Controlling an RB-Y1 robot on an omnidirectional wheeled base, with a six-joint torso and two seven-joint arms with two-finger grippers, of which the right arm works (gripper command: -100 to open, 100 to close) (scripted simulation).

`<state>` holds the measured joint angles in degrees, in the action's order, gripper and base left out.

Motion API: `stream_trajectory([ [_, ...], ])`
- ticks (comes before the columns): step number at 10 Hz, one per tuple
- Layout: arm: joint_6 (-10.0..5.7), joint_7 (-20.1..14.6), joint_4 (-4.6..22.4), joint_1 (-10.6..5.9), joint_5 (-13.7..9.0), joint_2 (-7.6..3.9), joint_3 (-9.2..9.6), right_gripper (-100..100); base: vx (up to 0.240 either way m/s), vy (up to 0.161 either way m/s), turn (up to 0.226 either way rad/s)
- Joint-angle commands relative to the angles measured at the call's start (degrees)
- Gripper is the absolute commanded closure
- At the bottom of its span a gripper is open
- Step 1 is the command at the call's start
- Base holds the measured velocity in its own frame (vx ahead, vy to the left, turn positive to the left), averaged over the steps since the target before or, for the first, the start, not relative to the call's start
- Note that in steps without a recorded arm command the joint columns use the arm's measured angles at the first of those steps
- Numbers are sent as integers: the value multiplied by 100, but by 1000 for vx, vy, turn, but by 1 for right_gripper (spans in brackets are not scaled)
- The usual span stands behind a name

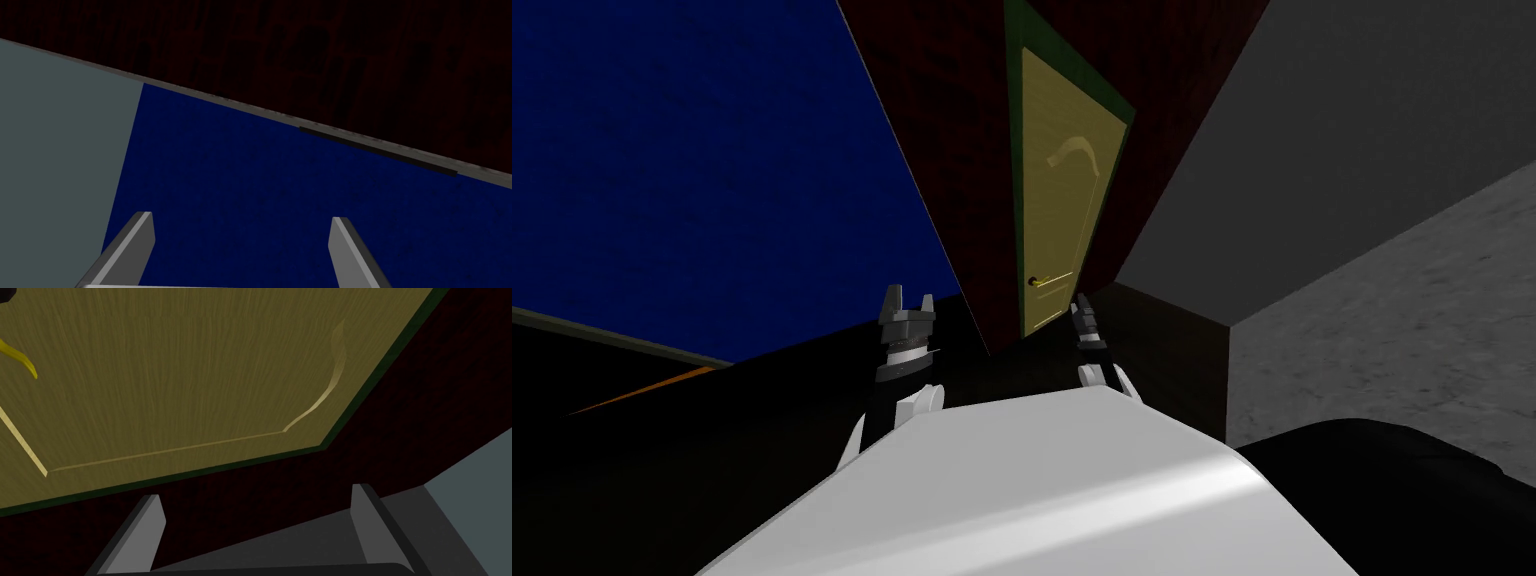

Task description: Pull the door open

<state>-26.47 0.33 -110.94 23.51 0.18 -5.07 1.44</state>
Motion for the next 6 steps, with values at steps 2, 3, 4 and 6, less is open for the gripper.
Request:
stream_trajectory([
  [2,-106,-96,413,-124,-38,-127,27,-100,58,-41,73],
  [3,-162,-149,545,-211,-59,-200,46,-100,74,-54,202],
  [4,-162,-149,645,-211,-59,-200,46,-100,50,-44,64],
  [6,-219,-204,885,-301,-81,-276,66,-100,45,-32,71],
])
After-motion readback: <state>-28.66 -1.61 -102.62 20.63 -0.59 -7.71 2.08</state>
